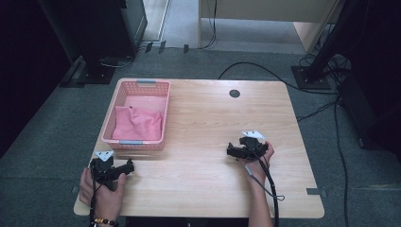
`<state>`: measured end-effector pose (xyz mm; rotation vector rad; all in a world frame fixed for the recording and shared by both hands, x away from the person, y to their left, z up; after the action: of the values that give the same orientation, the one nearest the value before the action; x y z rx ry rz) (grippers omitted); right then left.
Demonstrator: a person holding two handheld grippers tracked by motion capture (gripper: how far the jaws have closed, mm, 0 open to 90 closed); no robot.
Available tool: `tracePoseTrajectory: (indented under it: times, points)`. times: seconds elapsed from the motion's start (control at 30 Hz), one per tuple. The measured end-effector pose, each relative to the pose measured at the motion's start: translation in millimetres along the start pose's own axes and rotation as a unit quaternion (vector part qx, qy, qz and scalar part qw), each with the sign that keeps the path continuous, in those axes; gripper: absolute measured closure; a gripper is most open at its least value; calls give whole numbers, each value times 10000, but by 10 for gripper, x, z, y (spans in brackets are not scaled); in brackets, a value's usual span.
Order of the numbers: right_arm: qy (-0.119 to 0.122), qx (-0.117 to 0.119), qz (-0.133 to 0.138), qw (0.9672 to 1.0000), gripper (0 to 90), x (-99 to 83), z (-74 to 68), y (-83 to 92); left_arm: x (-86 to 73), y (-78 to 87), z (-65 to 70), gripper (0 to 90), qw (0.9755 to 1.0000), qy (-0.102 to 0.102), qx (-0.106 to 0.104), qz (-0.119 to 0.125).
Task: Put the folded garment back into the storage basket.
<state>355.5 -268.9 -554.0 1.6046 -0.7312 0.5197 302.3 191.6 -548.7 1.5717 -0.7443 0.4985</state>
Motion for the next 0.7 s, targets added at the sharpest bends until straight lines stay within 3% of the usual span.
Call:
tracePoseTrajectory:
  times: [0.7]
  points:
    - [-156,-156,29,9998,1,-28,237,79,0,0,0,0,10000,4,1,3]
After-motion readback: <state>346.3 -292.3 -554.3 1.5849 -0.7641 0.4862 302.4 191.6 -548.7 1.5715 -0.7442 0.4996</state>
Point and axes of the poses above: each handheld gripper's, and its own axes: y roughly backward along the jaws, x roughly out of its top, z roughly to its right, the point moved 4 cm from there along -y, roughly forward along the jaws, and after that the axes turned 11 degrees about -y, right-handed, at the moved point
